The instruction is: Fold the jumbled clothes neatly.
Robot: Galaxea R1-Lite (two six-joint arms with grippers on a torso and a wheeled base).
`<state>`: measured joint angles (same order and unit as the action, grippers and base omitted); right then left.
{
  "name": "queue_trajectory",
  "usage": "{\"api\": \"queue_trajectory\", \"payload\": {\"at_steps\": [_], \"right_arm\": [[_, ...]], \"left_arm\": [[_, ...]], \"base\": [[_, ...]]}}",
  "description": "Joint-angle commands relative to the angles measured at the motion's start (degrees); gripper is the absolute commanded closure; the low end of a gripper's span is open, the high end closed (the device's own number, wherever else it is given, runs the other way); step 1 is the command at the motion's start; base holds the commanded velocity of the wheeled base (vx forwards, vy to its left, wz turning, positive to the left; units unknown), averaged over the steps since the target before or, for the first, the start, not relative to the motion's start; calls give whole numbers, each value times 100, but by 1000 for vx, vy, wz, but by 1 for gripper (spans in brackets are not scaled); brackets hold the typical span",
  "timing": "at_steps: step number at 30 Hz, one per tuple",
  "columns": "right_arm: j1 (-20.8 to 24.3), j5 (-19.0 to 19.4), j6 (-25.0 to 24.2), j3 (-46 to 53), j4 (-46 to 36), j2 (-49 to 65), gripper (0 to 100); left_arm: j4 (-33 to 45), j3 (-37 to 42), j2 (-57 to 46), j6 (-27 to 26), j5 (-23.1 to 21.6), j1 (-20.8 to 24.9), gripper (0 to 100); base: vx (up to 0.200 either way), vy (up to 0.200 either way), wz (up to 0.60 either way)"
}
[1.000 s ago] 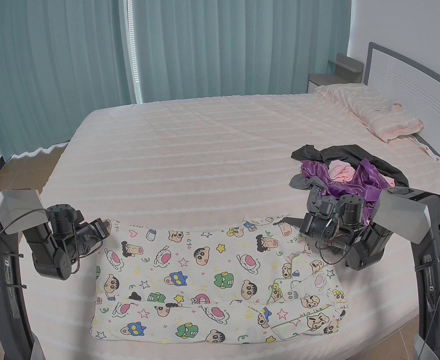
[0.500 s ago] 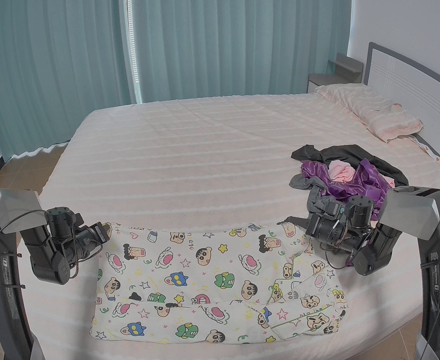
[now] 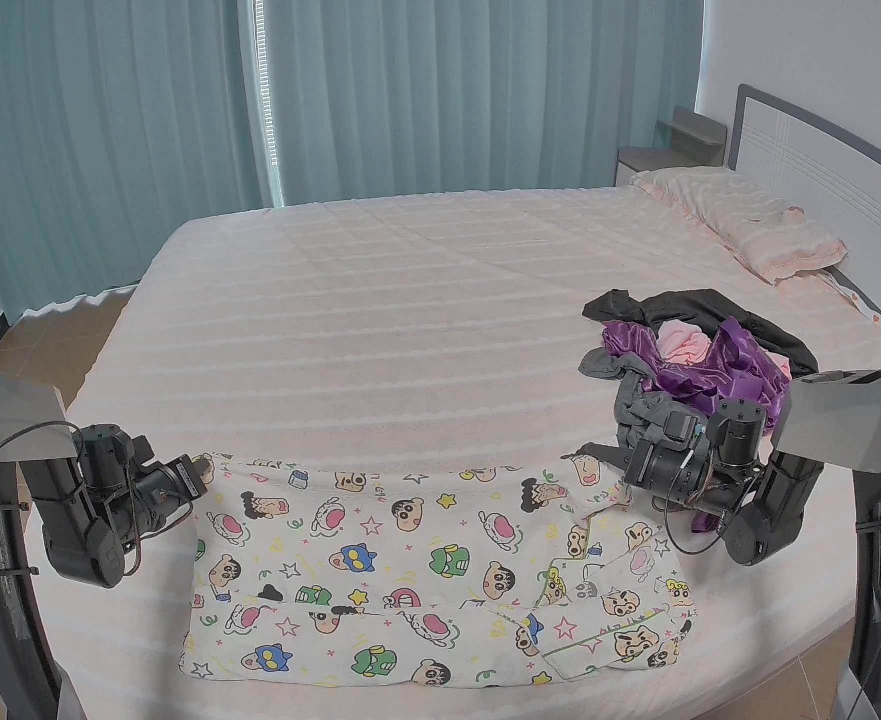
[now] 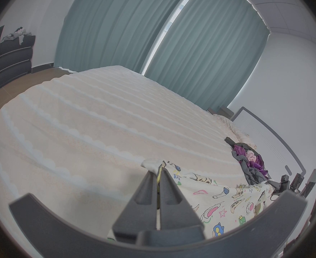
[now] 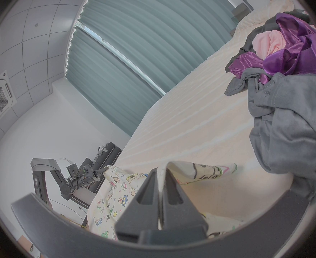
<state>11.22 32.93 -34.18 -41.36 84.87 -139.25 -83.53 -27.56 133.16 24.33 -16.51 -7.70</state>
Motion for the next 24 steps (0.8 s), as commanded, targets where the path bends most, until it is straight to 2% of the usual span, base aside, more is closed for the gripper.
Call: {"api": "queue_trajectory", "payload": {"at_steps": [1,8,11,13,24], "right_arm": [[-5,3,184,366,135,65,100],[3,30,562,1034,451,91,100],[3,30,755,1157,451,91,100],[3,47,992,1385,460,100,100],[-23,205,1476,2027,460,250,100]], "left_arm": [[-190,357,-27,-25,-2,-38,100],[-647,919,8,-139,-81,-82,100],[-647,1113,17,-359,-213,-144,100],[-647,1420,8,-658,-468,-267,100],[-647,2009,8,-957,-740,-469,100]], "base": [[0,0,0],[0,0,0],[0,0,0],[0,0,0],[0,0,0]]}}
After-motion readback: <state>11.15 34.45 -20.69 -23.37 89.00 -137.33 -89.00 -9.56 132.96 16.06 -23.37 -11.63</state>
